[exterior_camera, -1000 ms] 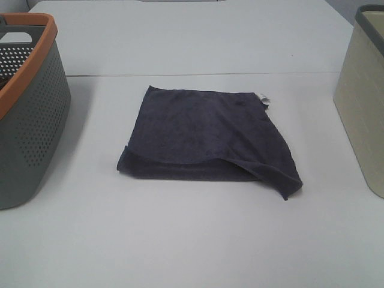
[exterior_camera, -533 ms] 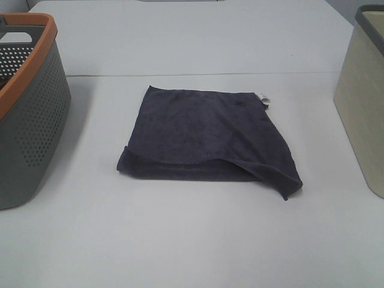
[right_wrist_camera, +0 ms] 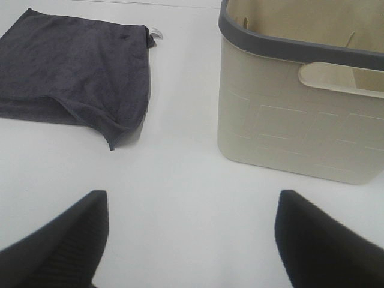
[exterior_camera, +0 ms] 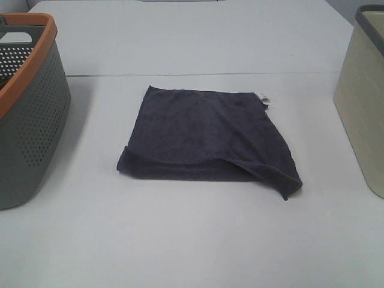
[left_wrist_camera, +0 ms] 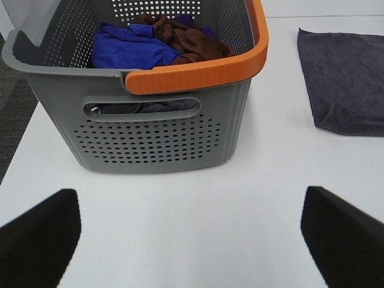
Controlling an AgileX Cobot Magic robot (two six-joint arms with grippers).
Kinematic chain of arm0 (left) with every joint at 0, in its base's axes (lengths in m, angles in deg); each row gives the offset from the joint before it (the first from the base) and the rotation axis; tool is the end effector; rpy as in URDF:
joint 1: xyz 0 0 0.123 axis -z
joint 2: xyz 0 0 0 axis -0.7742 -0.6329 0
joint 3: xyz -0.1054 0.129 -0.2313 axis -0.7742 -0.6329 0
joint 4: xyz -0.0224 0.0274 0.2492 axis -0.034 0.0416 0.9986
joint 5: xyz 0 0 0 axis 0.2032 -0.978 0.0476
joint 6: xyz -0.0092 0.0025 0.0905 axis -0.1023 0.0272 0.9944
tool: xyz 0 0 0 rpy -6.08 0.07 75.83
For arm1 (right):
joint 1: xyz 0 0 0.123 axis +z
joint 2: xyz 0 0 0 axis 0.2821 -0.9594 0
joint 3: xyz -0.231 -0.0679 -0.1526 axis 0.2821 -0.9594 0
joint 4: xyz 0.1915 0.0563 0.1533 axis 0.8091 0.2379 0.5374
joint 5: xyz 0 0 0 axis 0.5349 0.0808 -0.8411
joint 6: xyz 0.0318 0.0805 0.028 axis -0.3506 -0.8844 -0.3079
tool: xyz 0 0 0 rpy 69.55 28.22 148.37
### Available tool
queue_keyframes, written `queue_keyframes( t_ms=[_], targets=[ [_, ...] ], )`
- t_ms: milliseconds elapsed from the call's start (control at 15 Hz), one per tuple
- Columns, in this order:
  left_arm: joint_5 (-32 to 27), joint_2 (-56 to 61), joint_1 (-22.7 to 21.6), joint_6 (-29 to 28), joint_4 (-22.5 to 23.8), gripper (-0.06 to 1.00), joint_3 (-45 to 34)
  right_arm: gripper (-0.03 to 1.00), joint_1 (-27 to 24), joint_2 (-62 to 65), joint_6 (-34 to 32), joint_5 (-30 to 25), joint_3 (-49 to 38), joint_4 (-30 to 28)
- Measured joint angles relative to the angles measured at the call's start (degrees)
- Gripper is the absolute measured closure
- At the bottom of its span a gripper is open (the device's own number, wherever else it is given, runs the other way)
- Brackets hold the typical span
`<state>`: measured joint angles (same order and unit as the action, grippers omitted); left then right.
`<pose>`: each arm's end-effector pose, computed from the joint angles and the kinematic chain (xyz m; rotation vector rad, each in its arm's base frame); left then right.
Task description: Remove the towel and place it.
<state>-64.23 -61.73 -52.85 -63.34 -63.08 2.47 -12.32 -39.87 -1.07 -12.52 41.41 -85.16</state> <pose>-0.0050 -0.0009 0.2774 -0.0260 2.0313 0.0183 -0.0064 0.0005 0.2772 -0.0885 2.0440 0.0480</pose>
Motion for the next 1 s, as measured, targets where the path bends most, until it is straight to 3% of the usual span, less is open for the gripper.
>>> queue_keyframes(
  t_ms=[1000],
  targets=[
    [0.0, 0.0, 0.0, -0.2, 0.0, 0.01, 0.0, 0.28, 0.0, 0.0, 0.0, 0.0, 0.0, 0.0]
  ],
)
